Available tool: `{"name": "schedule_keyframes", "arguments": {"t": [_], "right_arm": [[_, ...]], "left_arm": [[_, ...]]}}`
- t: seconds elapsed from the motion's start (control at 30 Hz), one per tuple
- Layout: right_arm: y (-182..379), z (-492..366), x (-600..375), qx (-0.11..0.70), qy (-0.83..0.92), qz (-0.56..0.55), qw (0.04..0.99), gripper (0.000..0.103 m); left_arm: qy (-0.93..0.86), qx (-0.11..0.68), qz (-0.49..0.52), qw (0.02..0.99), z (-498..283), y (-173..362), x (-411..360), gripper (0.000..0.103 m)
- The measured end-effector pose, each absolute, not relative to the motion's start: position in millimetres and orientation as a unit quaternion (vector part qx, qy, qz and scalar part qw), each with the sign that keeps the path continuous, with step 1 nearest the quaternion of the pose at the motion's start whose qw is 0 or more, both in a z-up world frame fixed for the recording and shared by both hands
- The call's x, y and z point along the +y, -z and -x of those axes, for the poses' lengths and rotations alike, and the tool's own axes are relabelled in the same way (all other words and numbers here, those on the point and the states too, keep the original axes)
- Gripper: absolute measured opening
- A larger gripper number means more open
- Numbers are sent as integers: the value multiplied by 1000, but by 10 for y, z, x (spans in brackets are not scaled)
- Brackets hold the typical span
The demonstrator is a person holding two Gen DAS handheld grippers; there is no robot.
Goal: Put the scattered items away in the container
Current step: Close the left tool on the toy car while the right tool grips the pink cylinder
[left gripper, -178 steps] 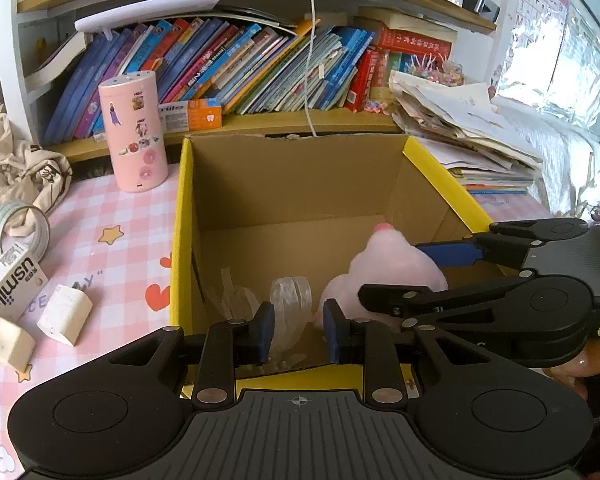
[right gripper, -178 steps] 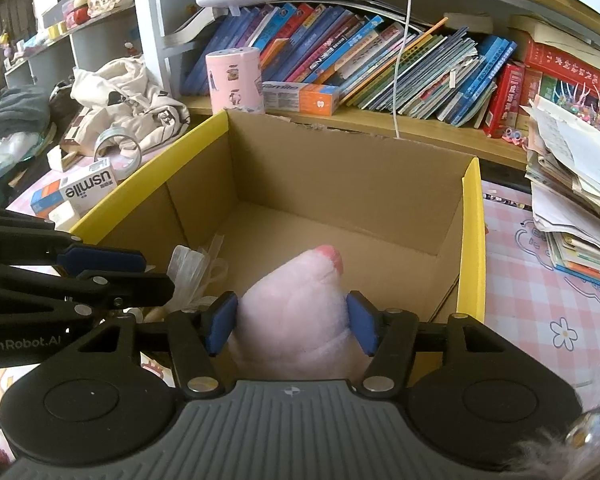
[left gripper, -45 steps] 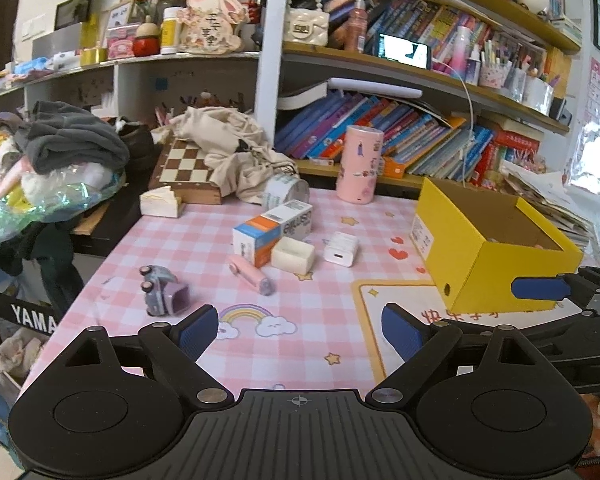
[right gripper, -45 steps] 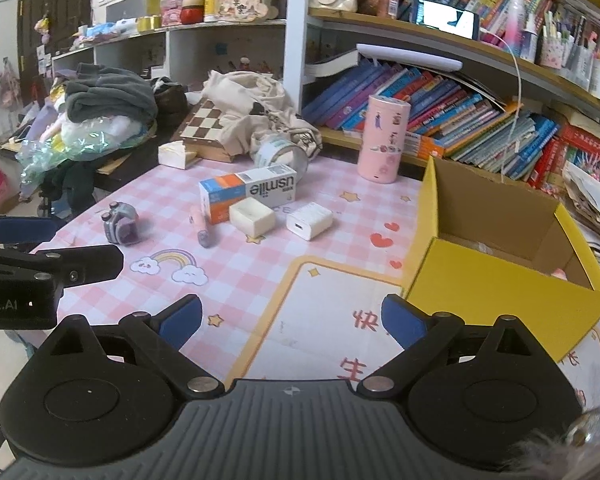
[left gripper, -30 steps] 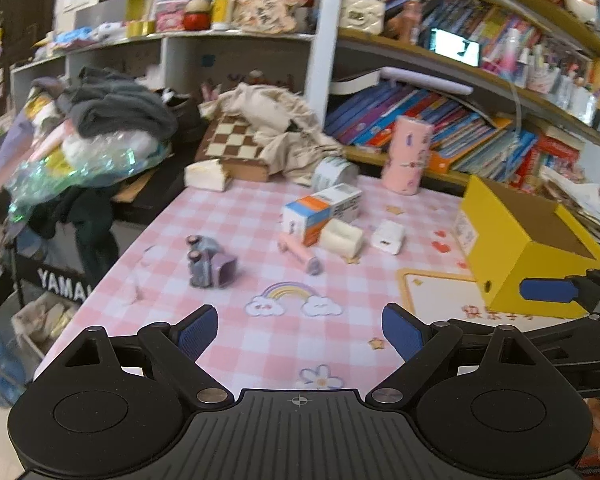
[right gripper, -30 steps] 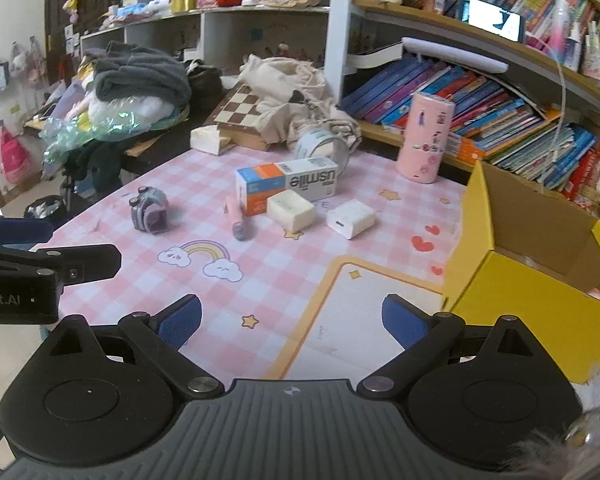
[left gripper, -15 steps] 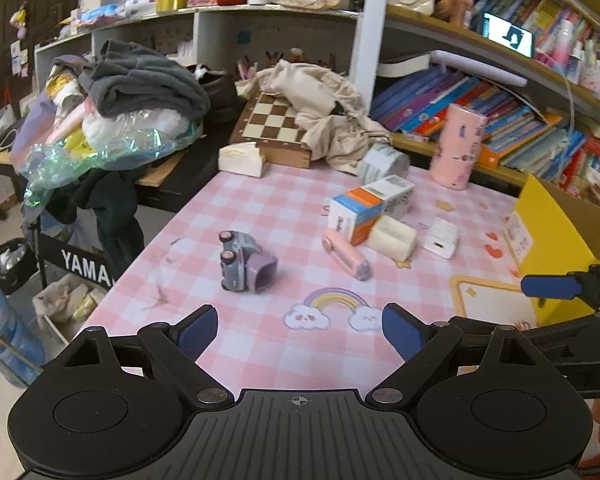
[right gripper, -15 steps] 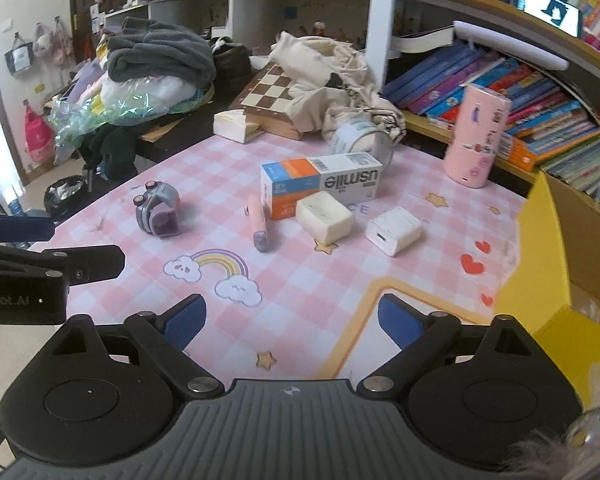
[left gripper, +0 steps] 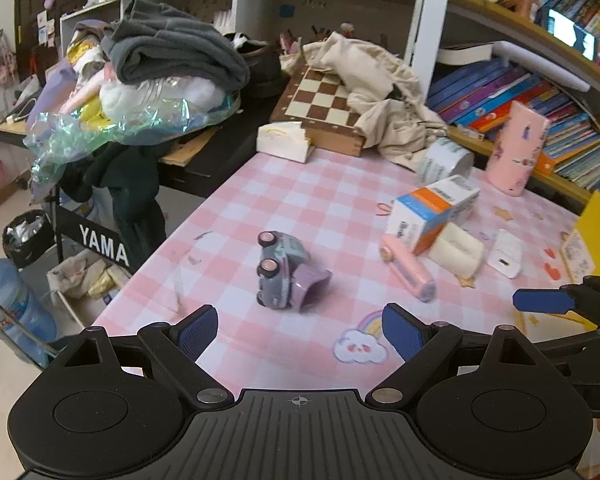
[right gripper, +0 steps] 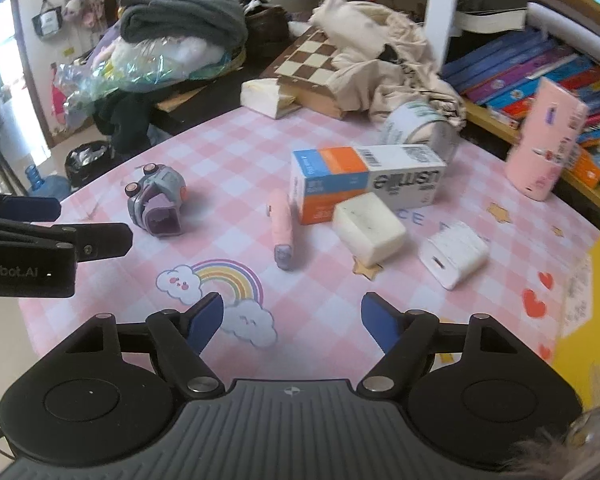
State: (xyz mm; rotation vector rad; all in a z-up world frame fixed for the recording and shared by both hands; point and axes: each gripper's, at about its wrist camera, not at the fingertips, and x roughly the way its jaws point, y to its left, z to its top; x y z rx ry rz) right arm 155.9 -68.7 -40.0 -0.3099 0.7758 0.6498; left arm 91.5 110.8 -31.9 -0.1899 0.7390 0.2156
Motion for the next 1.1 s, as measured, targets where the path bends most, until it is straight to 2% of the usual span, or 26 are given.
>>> {"name": "schedule_keyframes", "arguments": {"t": [0.53,0.83,0.93,1.0,1.03,1.1], "right_arm": [[676,-2010,-246,381,-354,154,840,73],[748,-2157,-142,383,-359,150,838,65],[749,-2176,-134,378,-360,152,839,59],[747,-2178,-134,375,-364,154,839,51],[745,-2179,-134,373,-365,155,839,48],[740,-2181,-142,372,-367,155,838,38]], "left_arm": [[-97,380,73,917,-1433,594,1275,91],[-98,381,84,916,-1596,703,1344,91],[-101,386,91,912,-1632,738,1372,90],[-100,389,98,911,-1640,755,1391,89],[-99,390,103,910,-1641,762,1400,82],[-98,389,104,910,-1640,767,1402,78]]}}
